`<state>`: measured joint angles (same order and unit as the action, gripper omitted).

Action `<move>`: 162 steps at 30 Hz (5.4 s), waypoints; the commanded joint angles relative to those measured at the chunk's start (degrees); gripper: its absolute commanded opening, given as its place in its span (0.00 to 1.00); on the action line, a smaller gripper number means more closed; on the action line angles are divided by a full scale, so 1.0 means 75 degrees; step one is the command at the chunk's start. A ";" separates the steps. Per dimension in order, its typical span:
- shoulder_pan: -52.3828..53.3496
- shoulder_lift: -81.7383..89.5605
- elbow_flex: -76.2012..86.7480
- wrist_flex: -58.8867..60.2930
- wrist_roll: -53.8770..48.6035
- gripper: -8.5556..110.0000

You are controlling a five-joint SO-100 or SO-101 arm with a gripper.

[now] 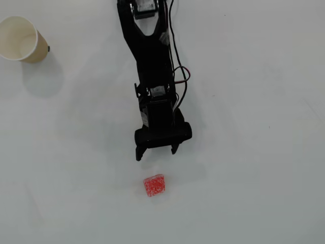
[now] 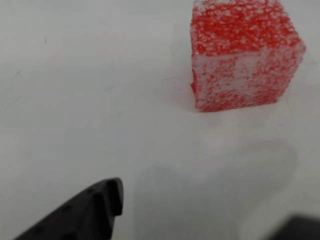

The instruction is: Pick up the cube and drop it in the cup.

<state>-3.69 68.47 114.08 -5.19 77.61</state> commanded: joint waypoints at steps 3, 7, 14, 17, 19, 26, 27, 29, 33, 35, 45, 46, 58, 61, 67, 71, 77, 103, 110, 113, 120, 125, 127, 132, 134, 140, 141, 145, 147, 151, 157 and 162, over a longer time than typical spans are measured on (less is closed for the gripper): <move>0.0035 -0.0117 -0.1383 -0.0434 -0.0105 0.38; 0.0023 -0.0422 -0.1617 -0.0551 -0.0105 0.38; 0.0023 -0.0891 -0.2027 -0.0844 -0.0105 0.38; 0.0070 -0.1102 -0.2203 -0.0914 -0.0105 0.38; 0.0094 -0.1242 -0.2320 -0.0996 -0.0105 0.38; 0.0328 -0.1711 -0.2941 -0.1020 -0.0105 0.38; 0.0363 -0.1770 -0.3035 -0.1020 -0.0105 0.38; 0.0434 -0.1910 -0.3234 -0.1020 -0.0105 0.38; 0.0539 -0.2133 -0.3574 -0.1020 -0.0105 0.38; 0.0586 -0.2250 -0.3727 -0.1020 -0.0105 0.38; 0.0656 -0.2566 -0.4043 -0.0984 -0.0105 0.38; 0.0645 -0.2578 -0.4066 -0.0973 -0.0105 0.38; 0.0398 -0.2695 -0.4277 -0.0949 -0.0105 0.38; 0.0340 -0.2730 -0.4313 -0.0926 -0.0105 0.38; 0.0328 -0.2895 -0.4523 -0.0867 -0.0105 0.38; 0.0328 -0.3117 -0.4793 -0.0855 -0.0105 0.38; 0.0398 -0.3387 -0.5133 -0.0785 -0.0105 0.38; 0.0996 -0.3668 -0.5437 -0.0703 -0.0105 0.37; 0.1055 -0.3703 -0.5473 -0.0703 -0.0105 0.37; 0.1055 -0.3703 -0.5484 -0.0703 -0.0105 0.37; 0.1020 -0.3703 -0.5520 -0.0621 -0.0105 0.35; 0.1020 -0.3703 -0.5555 -0.0668 -0.0105 0.27; 0.1020 -0.3703 -0.5590 -0.0656 -0.0105 0.25; 0.1055 -0.3715 -0.5625 -0.0691 -0.0105 0.14; 0.1055 -0.3738 -0.5672 -0.0668 -0.0105 0.13; 0.1055 -0.3738 -0.5684 -0.0621 -0.0105 0.12; 0.1055 -0.3738 -0.5695 -0.0621 -0.0105 0.12; 0.1055 -0.3738 -0.5695 -0.0621 -0.0105 0.12; 0.1066 -0.3738 -0.5695 -0.0621 -0.0105 0.12; 0.1102 -0.3668 -0.5613 -0.0621 -0.0105 0.12; 0.1184 -0.2883 -0.4770 -0.0621 -0.0105 0.11; 0.1184 -0.1969 -0.3809 -0.0703 -0.0105 0.11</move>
<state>3.87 41.48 83.58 -10.02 77.61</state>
